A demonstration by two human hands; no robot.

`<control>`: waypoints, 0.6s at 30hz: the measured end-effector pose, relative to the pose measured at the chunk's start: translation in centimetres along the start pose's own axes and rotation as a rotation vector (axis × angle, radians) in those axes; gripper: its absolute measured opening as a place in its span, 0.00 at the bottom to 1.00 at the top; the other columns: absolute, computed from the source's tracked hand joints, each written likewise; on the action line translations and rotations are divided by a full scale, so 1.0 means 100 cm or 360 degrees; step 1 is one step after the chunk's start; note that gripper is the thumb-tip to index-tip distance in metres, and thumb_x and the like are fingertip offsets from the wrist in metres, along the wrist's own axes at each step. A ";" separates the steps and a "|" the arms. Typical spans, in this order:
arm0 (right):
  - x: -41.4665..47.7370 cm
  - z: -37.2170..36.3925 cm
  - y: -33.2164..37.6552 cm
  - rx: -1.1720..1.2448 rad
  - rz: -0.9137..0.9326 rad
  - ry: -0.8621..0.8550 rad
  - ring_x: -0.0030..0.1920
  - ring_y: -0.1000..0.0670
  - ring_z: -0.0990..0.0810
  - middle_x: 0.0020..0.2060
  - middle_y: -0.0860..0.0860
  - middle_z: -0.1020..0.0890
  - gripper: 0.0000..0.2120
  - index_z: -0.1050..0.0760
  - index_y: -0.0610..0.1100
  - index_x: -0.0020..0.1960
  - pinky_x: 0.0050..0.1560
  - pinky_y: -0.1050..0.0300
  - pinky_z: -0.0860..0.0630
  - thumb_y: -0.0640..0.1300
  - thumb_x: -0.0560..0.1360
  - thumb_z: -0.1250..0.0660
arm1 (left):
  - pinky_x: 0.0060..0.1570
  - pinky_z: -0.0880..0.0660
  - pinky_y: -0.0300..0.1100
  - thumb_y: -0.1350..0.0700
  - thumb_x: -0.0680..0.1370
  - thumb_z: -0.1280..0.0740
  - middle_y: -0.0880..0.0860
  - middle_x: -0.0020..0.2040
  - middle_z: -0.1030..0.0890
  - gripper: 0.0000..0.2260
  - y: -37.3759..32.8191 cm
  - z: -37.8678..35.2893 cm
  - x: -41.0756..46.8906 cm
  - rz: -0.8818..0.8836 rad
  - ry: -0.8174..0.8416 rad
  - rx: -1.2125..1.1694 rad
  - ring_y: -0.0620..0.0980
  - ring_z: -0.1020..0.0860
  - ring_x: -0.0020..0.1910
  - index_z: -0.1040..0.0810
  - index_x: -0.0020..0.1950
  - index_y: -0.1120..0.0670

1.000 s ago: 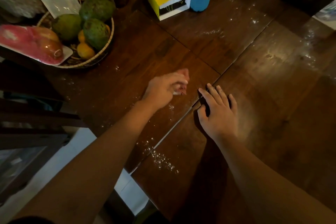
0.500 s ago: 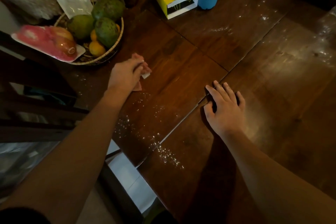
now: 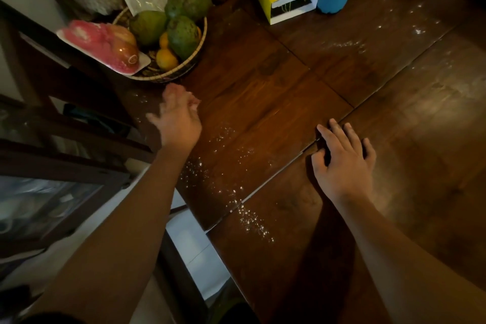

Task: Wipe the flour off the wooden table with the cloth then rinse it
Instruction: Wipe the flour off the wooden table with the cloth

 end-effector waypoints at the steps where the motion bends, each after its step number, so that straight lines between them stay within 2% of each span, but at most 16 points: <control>1: 0.000 0.000 0.000 0.0002 -0.0001 -0.0002 0.81 0.52 0.49 0.80 0.55 0.40 0.26 0.37 0.57 0.78 0.80 0.43 0.55 0.56 0.80 0.50 | 0.68 0.51 0.78 0.54 0.82 0.41 0.50 0.75 0.36 0.14 -0.006 -0.005 -0.003 -0.0156 0.0098 -0.0033 0.60 0.37 0.75 0.31 0.67 0.45; 3: 0.000 0.000 -0.001 0.0002 -0.0004 -0.0003 0.81 0.52 0.49 0.80 0.55 0.40 0.26 0.37 0.58 0.78 0.80 0.43 0.55 0.56 0.80 0.50 | 0.69 0.58 0.74 0.56 0.84 0.44 0.48 0.78 0.40 0.18 -0.013 -0.006 -0.008 -0.0374 0.0271 -0.0098 0.60 0.51 0.79 0.34 0.73 0.44; 4: 0.000 0.000 -0.001 -0.0002 -0.0002 -0.0002 0.81 0.52 0.49 0.80 0.55 0.40 0.26 0.38 0.58 0.78 0.80 0.43 0.55 0.56 0.80 0.50 | 0.69 0.60 0.73 0.56 0.85 0.46 0.46 0.79 0.40 0.19 -0.012 -0.001 -0.009 -0.0403 0.0309 -0.0132 0.59 0.53 0.80 0.35 0.74 0.42; 6: 0.000 0.000 -0.001 -0.0005 0.0000 -0.0004 0.81 0.53 0.49 0.80 0.55 0.40 0.26 0.38 0.58 0.78 0.80 0.43 0.54 0.55 0.80 0.49 | 0.70 0.59 0.72 0.55 0.85 0.47 0.48 0.78 0.37 0.19 -0.005 0.012 -0.006 -0.0349 0.0333 -0.0131 0.57 0.48 0.79 0.37 0.74 0.39; 8: -0.001 0.000 -0.001 -0.0001 0.0000 -0.0011 0.81 0.53 0.48 0.80 0.55 0.39 0.26 0.37 0.58 0.78 0.80 0.43 0.54 0.55 0.80 0.49 | 0.71 0.55 0.72 0.54 0.85 0.46 0.54 0.75 0.32 0.19 0.007 0.022 -0.002 -0.0252 0.0338 -0.0017 0.58 0.38 0.76 0.40 0.74 0.38; 9: -0.001 0.000 -0.001 0.0001 -0.0002 -0.0010 0.81 0.53 0.48 0.80 0.55 0.39 0.26 0.37 0.58 0.78 0.79 0.43 0.54 0.55 0.80 0.49 | 0.71 0.54 0.73 0.53 0.84 0.46 0.56 0.74 0.31 0.20 0.011 0.025 -0.001 -0.0207 0.0329 0.0064 0.60 0.37 0.76 0.42 0.74 0.38; 13: -0.001 0.001 -0.001 0.0013 0.0010 -0.0026 0.81 0.52 0.47 0.80 0.55 0.38 0.26 0.36 0.57 0.78 0.79 0.42 0.53 0.55 0.80 0.49 | 0.68 0.58 0.75 0.42 0.80 0.42 0.59 0.77 0.37 0.27 0.025 0.030 -0.005 -0.0065 0.0284 0.0436 0.65 0.50 0.79 0.49 0.77 0.41; 15: -0.001 0.001 0.000 0.0008 0.0017 -0.0024 0.81 0.52 0.47 0.80 0.54 0.38 0.27 0.36 0.57 0.78 0.79 0.43 0.54 0.56 0.80 0.50 | 0.66 0.61 0.76 0.37 0.78 0.43 0.58 0.79 0.40 0.32 0.031 0.030 -0.008 -0.0031 0.0267 0.0530 0.68 0.52 0.78 0.53 0.78 0.42; 18: -0.002 0.002 0.001 0.0003 0.0015 -0.0017 0.81 0.52 0.47 0.80 0.54 0.38 0.27 0.36 0.56 0.78 0.79 0.44 0.55 0.56 0.80 0.51 | 0.65 0.64 0.77 0.30 0.78 0.52 0.56 0.81 0.48 0.36 0.035 0.023 -0.008 -0.0045 0.0346 0.0708 0.70 0.57 0.78 0.59 0.80 0.44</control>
Point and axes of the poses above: each hand's wrist, its own x-axis towards the middle knuckle, its own z-axis out of the back of the hand, y = z × x, the point moved 2 cm from there along x, towards the middle knuckle
